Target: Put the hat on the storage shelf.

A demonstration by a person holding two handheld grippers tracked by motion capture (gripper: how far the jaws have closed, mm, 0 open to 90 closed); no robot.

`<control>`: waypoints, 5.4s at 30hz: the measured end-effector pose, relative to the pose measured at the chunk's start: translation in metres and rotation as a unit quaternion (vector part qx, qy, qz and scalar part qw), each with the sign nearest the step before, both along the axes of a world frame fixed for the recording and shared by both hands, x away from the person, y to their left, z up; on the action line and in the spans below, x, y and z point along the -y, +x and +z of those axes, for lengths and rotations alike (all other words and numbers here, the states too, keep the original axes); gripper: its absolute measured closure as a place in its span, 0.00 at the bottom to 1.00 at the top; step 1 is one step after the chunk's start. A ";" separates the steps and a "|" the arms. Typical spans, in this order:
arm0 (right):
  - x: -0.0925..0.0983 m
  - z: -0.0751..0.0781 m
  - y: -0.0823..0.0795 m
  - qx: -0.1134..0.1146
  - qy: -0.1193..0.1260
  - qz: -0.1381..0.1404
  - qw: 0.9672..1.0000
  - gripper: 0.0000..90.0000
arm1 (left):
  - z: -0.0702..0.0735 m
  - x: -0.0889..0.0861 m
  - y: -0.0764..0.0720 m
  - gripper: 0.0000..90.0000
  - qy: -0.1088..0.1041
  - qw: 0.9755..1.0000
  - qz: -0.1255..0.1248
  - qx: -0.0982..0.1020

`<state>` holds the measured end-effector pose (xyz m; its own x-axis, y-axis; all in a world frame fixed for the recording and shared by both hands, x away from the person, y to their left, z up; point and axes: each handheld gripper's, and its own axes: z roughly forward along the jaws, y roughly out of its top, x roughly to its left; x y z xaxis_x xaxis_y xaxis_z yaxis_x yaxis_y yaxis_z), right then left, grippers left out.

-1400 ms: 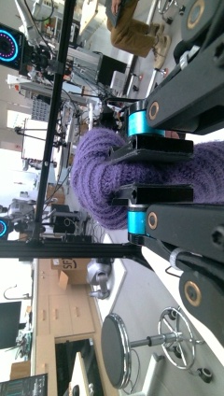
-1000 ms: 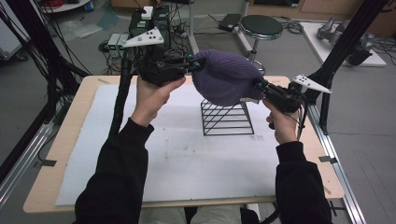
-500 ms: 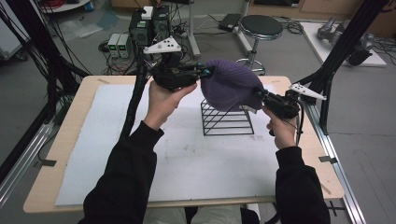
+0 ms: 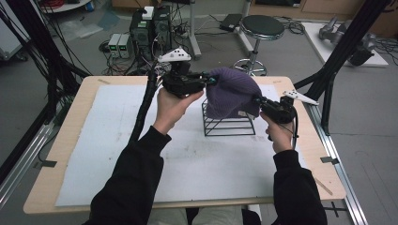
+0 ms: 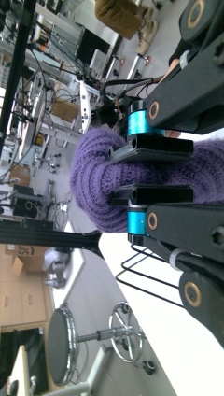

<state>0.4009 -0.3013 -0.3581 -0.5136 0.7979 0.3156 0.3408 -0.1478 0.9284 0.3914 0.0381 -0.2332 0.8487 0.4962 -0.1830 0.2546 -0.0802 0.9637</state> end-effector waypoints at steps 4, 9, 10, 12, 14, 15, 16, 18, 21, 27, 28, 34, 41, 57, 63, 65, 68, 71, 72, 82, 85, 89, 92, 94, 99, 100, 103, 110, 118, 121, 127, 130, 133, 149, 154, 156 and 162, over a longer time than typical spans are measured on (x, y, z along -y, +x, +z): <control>-0.002 -0.008 0.002 -0.019 -0.010 -0.007 1.000 0.90 | -0.008 0.003 0.003 0.88 0.011 1.000 0.012 -0.007; -0.006 -0.009 0.002 -0.024 -0.027 -0.015 0.999 0.90 | -0.013 0.003 0.007 0.88 0.013 1.000 0.019 -0.013; -0.006 -0.009 0.002 -0.027 -0.036 -0.018 0.999 0.90 | -0.013 0.003 0.008 0.88 0.015 1.000 0.020 -0.014; -0.006 -0.009 0.002 -0.029 -0.047 -0.022 0.998 0.90 | -0.014 0.005 0.008 0.88 0.026 0.999 0.025 -0.012; -0.005 -0.010 0.002 -0.037 -0.050 -0.024 0.998 0.90 | -0.016 0.006 0.008 0.88 0.031 0.999 0.024 -0.011; -0.005 -0.010 0.003 -0.041 -0.051 -0.025 0.998 0.90 | -0.017 0.007 0.008 0.88 0.036 0.999 0.024 -0.010; -0.005 -0.011 0.003 -0.044 -0.054 -0.025 0.997 0.90 | -0.018 0.008 0.008 0.88 0.040 0.999 0.028 -0.008; -0.005 -0.012 0.004 -0.046 -0.063 -0.025 0.997 0.90 | -0.019 0.008 0.009 0.88 0.046 0.998 0.029 -0.008; -0.007 -0.013 0.004 -0.044 -0.081 -0.024 0.995 0.90 | -0.019 0.007 0.010 0.87 0.051 0.998 0.030 -0.008; -0.008 -0.016 0.003 -0.060 -0.100 -0.020 0.993 0.90 | -0.023 0.007 0.012 0.87 0.074 0.996 0.041 -0.003; -0.008 -0.016 0.003 -0.063 -0.099 -0.020 0.993 0.90 | -0.022 0.006 0.012 0.87 0.079 0.996 0.044 0.001; -0.007 -0.031 -0.002 -0.059 -0.088 -0.021 0.994 0.90 | -0.025 0.005 0.018 0.83 0.085 0.995 0.056 0.005; -0.006 -0.031 -0.001 -0.068 -0.090 -0.026 0.993 0.89 | -0.026 0.009 0.017 0.79 0.087 0.995 0.051 0.025; 0.002 -0.025 -0.009 -0.085 -0.059 -0.033 0.994 0.39 | -0.029 -0.010 0.009 0.43 0.049 0.996 0.048 0.056; 0.005 -0.018 -0.019 -0.071 -0.042 -0.042 0.996 0.34 | -0.029 -0.021 0.000 0.37 0.047 0.995 0.053 0.076; 0.007 -0.015 -0.022 -0.069 -0.035 -0.043 0.996 0.33 | -0.031 -0.026 -0.002 0.36 0.045 0.994 0.058 0.080; 0.009 -0.013 -0.027 -0.064 -0.026 -0.047 0.996 0.31 | -0.036 -0.033 -0.006 0.35 0.042 0.994 0.065 0.083; 0.011 -0.009 -0.032 -0.052 -0.015 -0.053 0.997 0.27 | -0.041 -0.041 -0.009 0.35 0.037 0.993 0.072 0.084; 0.011 -0.008 -0.034 -0.051 -0.009 -0.057 0.997 0.26 | -0.043 -0.044 -0.010 0.33 0.037 0.993 0.075 0.083; 0.014 -0.005 -0.059 -0.040 -0.024 -0.086 0.995 0.14 | -0.058 -0.076 -0.036 0.29 0.044 0.988 0.114 0.095; 0.017 -0.007 -0.064 -0.037 -0.042 -0.096 0.994 0.13 | -0.064 -0.084 -0.044 0.27 0.047 0.986 0.125 0.099; 0.021 -0.010 -0.070 -0.031 -0.050 -0.116 0.992 0.13 | -0.071 -0.094 -0.052 0.25 0.040 0.983 0.142 0.110; 0.025 -0.013 -0.074 -0.029 -0.050 -0.124 0.991 0.13 | -0.078 -0.102 -0.057 0.23 0.034 0.981 0.154 0.114; 0.027 -0.015 -0.076 -0.024 -0.053 -0.132 0.990 0.12 | -0.082 -0.107 -0.059 0.23 0.033 0.980 0.161 0.113; 0.029 -0.019 -0.081 -0.021 -0.058 -0.142 0.988 0.12 | -0.095 -0.122 -0.065 0.23 0.028 0.977 0.183 0.105; 0.028 -0.021 -0.082 -0.019 -0.060 -0.143 0.988 0.12 | -0.098 -0.125 -0.066 0.22 0.027 0.977 0.187 0.102; 0.027 -0.027 -0.084 -0.024 -0.065 -0.144 0.987 0.12 | -0.107 -0.134 -0.069 0.22 0.024 0.975 0.203 0.093; 0.021 -0.039 -0.087 -0.025 -0.072 -0.145 0.986 0.12 | -0.128 -0.157 -0.078 0.22 0.015 0.968 0.238 0.077; 0.016 -0.048 -0.090 -0.022 -0.087 -0.154 0.984 0.12 | -0.150 -0.177 -0.089 0.22 0.012 0.962 0.265 0.056; 0.015 -0.052 -0.091 -0.021 -0.093 -0.159 0.983 0.12 | -0.155 -0.182 -0.093 0.22 0.013 0.959 0.278 0.054; 0.012 -0.059 -0.095 -0.009 -0.103 -0.169 0.980 0.12 | -0.166 -0.191 -0.105 0.22 0.018 0.950 0.306 0.063; 0.011 -0.061 -0.097 0.005 -0.107 -0.173 0.979 0.12 | -0.174 -0.194 -0.109 0.22 0.014 0.946 0.318 0.062; 0.009 -0.062 -0.099 0.026 -0.116 -0.173 0.978 0.12 | -0.181 -0.196 -0.110 0.22 0.011 0.943 0.329 0.059; 0.006 -0.077 -0.099 0.079 -0.150 -0.226 0.959 0.12 | -0.209 -0.206 -0.121 0.21 0.034 0.903 0.424 0.057; 0.005 -0.077 -0.100 0.088 -0.156 -0.230 0.957 0.12 | -0.209 -0.205 -0.120 0.21 0.027 0.903 0.424 0.062; 0.005 -0.077 -0.099 0.084 -0.156 -0.228 0.957 0.12 | -0.209 -0.205 -0.119 0.21 0.028 0.903 0.424 0.062; 0.005 -0.078 -0.098 0.080 -0.154 -0.220 0.960 0.12 | -0.211 -0.206 -0.114 0.21 0.020 0.906 0.418 0.057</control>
<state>0.3033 -0.3061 -0.4361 -0.1279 0.9915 -0.0257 0.1581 0.0459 0.9864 0.2774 0.2442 -0.4445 0.1849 0.9790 -0.0862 0.1417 0.0602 0.9881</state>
